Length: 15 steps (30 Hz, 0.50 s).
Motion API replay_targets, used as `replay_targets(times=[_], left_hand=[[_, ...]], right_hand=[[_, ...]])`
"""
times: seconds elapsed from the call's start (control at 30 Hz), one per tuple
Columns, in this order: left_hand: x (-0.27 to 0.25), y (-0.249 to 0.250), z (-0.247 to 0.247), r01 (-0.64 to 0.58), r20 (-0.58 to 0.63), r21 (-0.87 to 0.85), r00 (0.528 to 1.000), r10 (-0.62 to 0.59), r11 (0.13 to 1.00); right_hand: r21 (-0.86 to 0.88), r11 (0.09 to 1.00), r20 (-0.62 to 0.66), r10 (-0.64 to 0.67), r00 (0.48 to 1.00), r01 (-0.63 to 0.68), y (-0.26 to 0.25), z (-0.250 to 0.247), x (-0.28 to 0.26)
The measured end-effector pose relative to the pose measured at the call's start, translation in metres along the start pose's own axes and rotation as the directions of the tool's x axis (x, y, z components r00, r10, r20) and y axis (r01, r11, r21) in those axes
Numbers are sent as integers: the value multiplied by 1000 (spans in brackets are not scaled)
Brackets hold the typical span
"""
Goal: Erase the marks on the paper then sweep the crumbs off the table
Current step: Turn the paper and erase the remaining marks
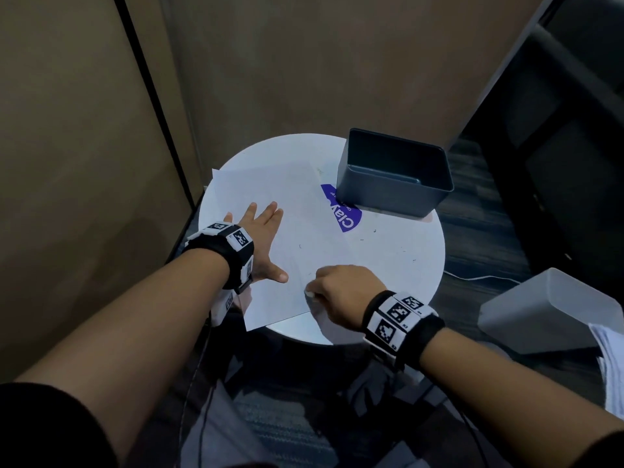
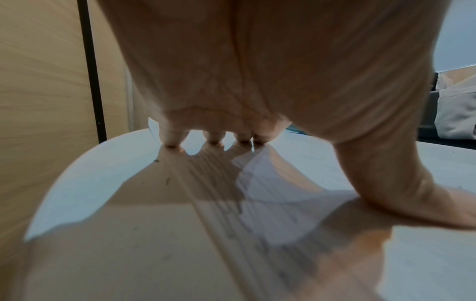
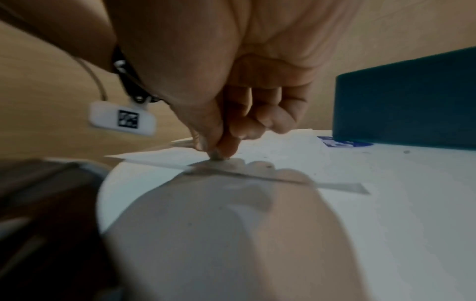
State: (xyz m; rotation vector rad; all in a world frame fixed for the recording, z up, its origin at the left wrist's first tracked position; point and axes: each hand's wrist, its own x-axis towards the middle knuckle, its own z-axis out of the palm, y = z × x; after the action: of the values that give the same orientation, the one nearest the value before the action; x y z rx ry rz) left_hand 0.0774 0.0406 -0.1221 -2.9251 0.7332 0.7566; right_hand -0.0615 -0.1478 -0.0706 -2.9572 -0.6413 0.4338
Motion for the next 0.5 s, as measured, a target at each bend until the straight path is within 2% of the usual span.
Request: replay_targets(times=[0.13, 0.3, 0.5], left_hand=[[-3, 2, 2, 9, 11, -5, 1000, -9, 1000], [-3, 1, -2, 8, -7, -7, 1000, -8, 1000], [-2, 1, 2, -5, -14, -18, 1000, 5, 1000]], right_hand=[[-62, 995, 114, -67, 991, 74, -4, -5, -15], [-30, 999, -33, 9, 999, -10, 9, -22, 13], [-42, 999, 110, -22, 994, 26, -2, 0, -7]])
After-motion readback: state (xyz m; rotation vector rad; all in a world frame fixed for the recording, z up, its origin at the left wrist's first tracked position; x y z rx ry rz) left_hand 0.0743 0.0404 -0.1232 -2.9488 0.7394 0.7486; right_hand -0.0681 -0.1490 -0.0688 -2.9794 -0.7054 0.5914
